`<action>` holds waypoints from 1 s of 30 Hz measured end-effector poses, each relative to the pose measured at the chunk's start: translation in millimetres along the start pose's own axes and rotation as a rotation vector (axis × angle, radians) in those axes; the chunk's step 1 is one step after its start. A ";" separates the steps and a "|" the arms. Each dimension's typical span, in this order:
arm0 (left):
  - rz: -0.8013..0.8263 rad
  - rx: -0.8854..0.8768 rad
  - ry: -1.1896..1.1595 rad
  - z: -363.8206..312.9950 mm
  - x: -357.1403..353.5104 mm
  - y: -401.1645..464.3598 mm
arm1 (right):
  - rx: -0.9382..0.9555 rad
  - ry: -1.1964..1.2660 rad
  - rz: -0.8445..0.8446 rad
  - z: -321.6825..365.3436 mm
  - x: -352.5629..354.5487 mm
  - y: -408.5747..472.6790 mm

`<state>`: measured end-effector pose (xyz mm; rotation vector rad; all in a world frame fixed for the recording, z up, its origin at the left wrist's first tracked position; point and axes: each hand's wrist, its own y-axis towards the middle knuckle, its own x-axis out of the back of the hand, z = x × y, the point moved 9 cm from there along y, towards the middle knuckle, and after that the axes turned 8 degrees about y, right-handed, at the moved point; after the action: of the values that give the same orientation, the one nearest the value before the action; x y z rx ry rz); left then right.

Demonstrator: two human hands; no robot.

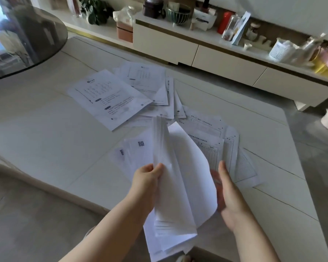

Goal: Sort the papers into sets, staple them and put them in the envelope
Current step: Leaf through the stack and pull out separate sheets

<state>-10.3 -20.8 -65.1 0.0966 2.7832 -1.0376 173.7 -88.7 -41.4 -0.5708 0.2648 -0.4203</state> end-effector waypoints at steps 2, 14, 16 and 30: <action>-0.047 -0.044 0.050 -7.6 7.0 0.5 | 0.069 -0.183 -0.078 6.4 15.6 4.5; -0.156 -0.085 0.046 -30.4 38.4 4.1 | 0.380 -0.469 -0.436 49.3 76.6 -11.2; -0.129 -0.079 0.025 -31.1 35.8 3.9 | 0.336 -0.454 -0.391 42.7 76.3 -7.6; 0.236 0.223 -0.112 13.5 -22.8 -6.1 | 0.149 -0.363 0.278 6.4 -55.3 -27.6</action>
<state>13.2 -34.3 -67.1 0.3724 2.4748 -1.2427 118.7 -81.7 -13.5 -0.4464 -0.0367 -0.0626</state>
